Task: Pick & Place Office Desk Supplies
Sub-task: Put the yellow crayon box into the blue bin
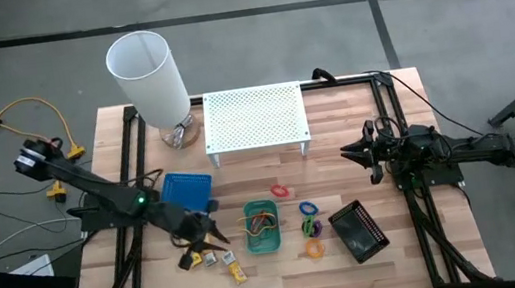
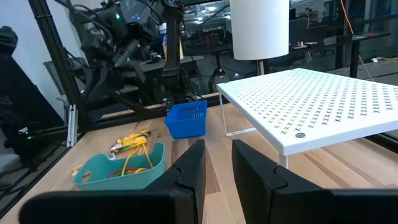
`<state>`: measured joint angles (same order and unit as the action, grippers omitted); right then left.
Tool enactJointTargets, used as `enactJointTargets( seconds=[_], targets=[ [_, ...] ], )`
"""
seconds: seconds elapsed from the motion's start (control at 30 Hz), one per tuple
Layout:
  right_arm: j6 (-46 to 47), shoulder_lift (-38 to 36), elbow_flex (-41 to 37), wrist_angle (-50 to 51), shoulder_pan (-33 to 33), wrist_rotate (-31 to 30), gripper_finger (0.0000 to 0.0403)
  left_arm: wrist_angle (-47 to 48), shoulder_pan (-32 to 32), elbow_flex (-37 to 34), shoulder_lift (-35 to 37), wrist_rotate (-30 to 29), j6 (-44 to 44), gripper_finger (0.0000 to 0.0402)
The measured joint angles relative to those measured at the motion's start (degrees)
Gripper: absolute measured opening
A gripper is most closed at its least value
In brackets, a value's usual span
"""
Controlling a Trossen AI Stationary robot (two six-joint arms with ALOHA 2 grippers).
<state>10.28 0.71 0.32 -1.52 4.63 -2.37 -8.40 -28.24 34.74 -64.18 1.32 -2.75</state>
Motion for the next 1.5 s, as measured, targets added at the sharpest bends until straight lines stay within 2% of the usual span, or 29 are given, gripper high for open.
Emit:
enactJointTargets(
  seconds=[0.13,0.33,0.4,0.47,0.57,0.73,1.0,1.2,1.5],
  targets=[
    [0.0,0.0,0.0,0.0,0.0,0.0,0.0066,0.1,2.1,0.0,-2.2,8.4,-0.7,0.0079],
    [0.0,0.0,0.0,0.0,0.0,0.0,0.0066,1.9,3.1,0.2,-2.0,13.3,1.3,0.0079],
    [0.0,0.0,0.0,0.0,0.0,0.0,0.0066,6.4,3.1,2.1,-1.9,13.4,2.1,0.0079],
    [0.0,0.0,0.0,0.0,0.0,0.0,0.0066,14.8,2.9,5.6,-2.0,12.5,3.0,0.0079],
    [0.0,0.0,0.0,0.0,0.0,0.0,0.0066,24.2,1.8,11.2,-2.8,8.4,5.7,0.0079],
    [0.0,0.0,0.0,0.0,0.0,0.0,0.0066,32.7,-1.3,17.2,-6.1,4.5,10.2,0.0079],
    [0.0,0.0,0.0,0.0,0.0,0.0,0.0066,35.2,-2.7,22.0,-13.6,8.4,10.5,0.0079],
    [0.0,0.0,0.0,0.0,0.0,0.0,0.0066,35.3,-2.6,24.0,-18.9,4.3,11.8,0.0079],
    [0.0,0.0,0.0,0.0,0.0,0.0,0.0066,39.5,-3.3,31.1,-30.1,4.7,12.2,0.0079]
  ],
)
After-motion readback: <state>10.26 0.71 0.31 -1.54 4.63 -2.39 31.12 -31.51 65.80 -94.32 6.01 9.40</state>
